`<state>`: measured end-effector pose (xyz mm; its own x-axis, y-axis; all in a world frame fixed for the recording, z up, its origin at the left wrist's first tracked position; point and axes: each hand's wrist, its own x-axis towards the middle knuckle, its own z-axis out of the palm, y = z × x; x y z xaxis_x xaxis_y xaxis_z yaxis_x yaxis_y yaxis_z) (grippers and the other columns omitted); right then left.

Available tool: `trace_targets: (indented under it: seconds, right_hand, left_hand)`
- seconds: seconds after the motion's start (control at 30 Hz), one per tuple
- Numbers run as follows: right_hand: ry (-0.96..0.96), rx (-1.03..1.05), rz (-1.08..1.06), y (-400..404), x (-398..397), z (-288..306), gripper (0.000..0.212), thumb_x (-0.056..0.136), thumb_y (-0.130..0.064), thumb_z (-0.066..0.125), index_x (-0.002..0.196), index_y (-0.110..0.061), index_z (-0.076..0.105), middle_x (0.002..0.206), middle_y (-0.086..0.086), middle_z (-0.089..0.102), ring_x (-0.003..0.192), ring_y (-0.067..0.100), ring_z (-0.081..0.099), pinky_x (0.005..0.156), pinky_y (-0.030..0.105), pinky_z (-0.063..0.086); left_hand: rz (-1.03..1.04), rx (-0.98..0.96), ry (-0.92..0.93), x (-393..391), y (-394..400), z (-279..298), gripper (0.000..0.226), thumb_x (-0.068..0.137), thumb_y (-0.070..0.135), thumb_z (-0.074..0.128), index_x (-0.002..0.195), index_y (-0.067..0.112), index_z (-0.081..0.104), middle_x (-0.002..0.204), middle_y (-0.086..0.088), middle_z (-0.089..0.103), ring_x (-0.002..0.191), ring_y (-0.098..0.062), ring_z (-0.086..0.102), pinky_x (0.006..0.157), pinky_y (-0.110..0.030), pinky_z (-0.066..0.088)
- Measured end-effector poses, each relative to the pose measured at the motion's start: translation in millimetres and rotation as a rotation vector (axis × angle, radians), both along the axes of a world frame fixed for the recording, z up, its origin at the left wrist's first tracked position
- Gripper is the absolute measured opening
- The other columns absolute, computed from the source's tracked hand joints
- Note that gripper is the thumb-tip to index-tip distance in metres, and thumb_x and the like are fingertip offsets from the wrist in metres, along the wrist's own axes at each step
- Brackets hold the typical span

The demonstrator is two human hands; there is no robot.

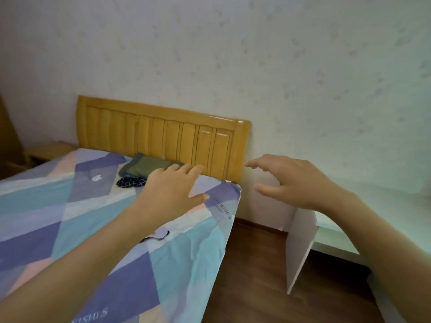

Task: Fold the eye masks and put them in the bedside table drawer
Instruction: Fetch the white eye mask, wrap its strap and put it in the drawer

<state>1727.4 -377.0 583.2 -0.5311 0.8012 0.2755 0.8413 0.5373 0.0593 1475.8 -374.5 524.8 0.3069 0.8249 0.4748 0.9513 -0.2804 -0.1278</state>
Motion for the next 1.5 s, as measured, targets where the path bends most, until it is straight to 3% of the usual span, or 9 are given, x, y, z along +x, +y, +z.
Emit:
trace_targets:
  seconds: [0.13, 0.33, 0.5, 0.73, 1.03, 1.1, 1.2, 1.33, 1.5]
  right_hand:
    - [-0.017, -0.048, 0.129, 109.1, -13.6, -26.7, 0.049, 0.090, -0.041, 0.052, 0.136, -0.038, 0.039, 0.136, -0.016, 0.049, 0.122, 0.008, 0.048, 0.088, 0.030, 0.043]
    - [-0.114, -0.151, 0.350, 262.3, -72.3, -67.3, 0.048, 0.090, -0.045, 0.051, 0.136, -0.039, 0.037, 0.135, -0.014, 0.051, 0.122, 0.009, 0.049, 0.087, 0.037, 0.049]
    - [-0.184, -0.278, 0.575, 353.0, -154.7, -120.7, 0.049, 0.091, -0.042, 0.051, 0.138, -0.036, 0.038, 0.141, -0.012, 0.048, 0.125, 0.012, 0.047, 0.083, 0.030, 0.044]
    - [-0.312, -0.447, 0.733, 453.9, -260.1, -224.6, 0.046, 0.091, -0.042, 0.050, 0.136, -0.035, 0.040, 0.142, -0.010, 0.046, 0.127, 0.016, 0.046, 0.092, 0.034, 0.043]
    - [-0.449, -0.690, 0.789, 544.5, -339.1, -368.7, 0.044, 0.090, -0.039, 0.051, 0.134, -0.035, 0.041, 0.135, -0.010, 0.052, 0.122, 0.017, 0.050, 0.096, 0.039, 0.044]
    - [-0.490, -0.701, 0.806, 558.0, -354.2, -415.6, 0.045, 0.091, -0.039, 0.050, 0.134, -0.037, 0.040, 0.136, -0.011, 0.051, 0.122, 0.018, 0.050, 0.095, 0.038, 0.045]
    - [-0.517, -0.747, 0.801, 573.6, -372.3, -482.1, 0.047, 0.090, -0.037, 0.050, 0.135, -0.039, 0.038, 0.137, -0.012, 0.050, 0.122, 0.017, 0.049, 0.093, 0.035, 0.044]
    - [-0.526, -0.798, 0.759, 583.1, -386.5, -549.0, 0.050, 0.090, -0.033, 0.053, 0.137, -0.038, 0.037, 0.140, -0.010, 0.048, 0.123, 0.018, 0.048, 0.093, 0.036, 0.043]
    - [-0.485, -0.843, 0.713, 589.5, -398.0, -593.7, 0.051, 0.089, -0.031, 0.054, 0.137, -0.036, 0.038, 0.137, -0.005, 0.052, 0.120, 0.023, 0.050, 0.087, 0.033, 0.040]
  left_hand:
    - [0.174, -0.080, -0.050, -19.6, 65.6, -29.7, 0.065, 0.086, 0.061, 0.050, 0.140, 0.025, 0.040, 0.130, 0.003, 0.058, 0.115, -0.023, 0.055, 0.076, -0.034, 0.046]
    - [0.473, -0.231, -0.070, -62.9, 143.8, -65.8, 0.066, 0.088, 0.062, 0.043, 0.144, 0.028, 0.030, 0.138, 0.004, 0.051, 0.121, -0.022, 0.049, 0.087, -0.036, 0.043]
    - [0.687, -0.399, -0.118, -110.4, 190.1, -114.4, 0.064, 0.090, 0.060, 0.040, 0.145, 0.030, 0.026, 0.142, 0.004, 0.046, 0.127, -0.021, 0.044, 0.091, -0.037, 0.040]
    - [0.857, -0.586, -0.236, -173.1, 274.0, -218.2, 0.063, 0.091, 0.058, 0.041, 0.143, 0.025, 0.029, 0.139, 0.000, 0.049, 0.124, -0.025, 0.046, 0.090, -0.039, 0.041]
    - [0.906, -0.729, -0.372, -204.9, 345.0, -367.9, 0.058, 0.092, 0.048, 0.048, 0.142, 0.023, 0.033, 0.133, -0.001, 0.053, 0.120, -0.024, 0.049, 0.084, -0.035, 0.040]
    - [0.902, -0.740, -0.403, -214.4, 361.0, -414.8, 0.057, 0.090, 0.037, 0.054, 0.142, 0.021, 0.036, 0.134, -0.002, 0.053, 0.119, -0.026, 0.050, 0.084, -0.036, 0.041]
    - [0.859, -0.673, -0.446, -227.5, 381.9, -481.9, 0.054, 0.074, 0.013, 0.071, 0.126, 0.017, 0.057, 0.117, -0.005, 0.065, 0.101, -0.031, 0.062, 0.070, -0.036, 0.045]
    - [0.851, -0.690, -0.471, -229.9, 397.3, -549.2, 0.050, 0.082, 0.005, 0.050, 0.127, 0.025, 0.053, 0.125, 0.003, 0.057, 0.112, -0.028, 0.054, 0.070, -0.032, 0.032]
    - [0.781, -0.573, -0.442, -227.9, 402.4, -583.2, 0.035, 0.067, 0.002, 0.068, 0.096, 0.021, 0.069, 0.086, -0.002, 0.068, 0.071, -0.030, 0.065, 0.051, -0.027, 0.035]
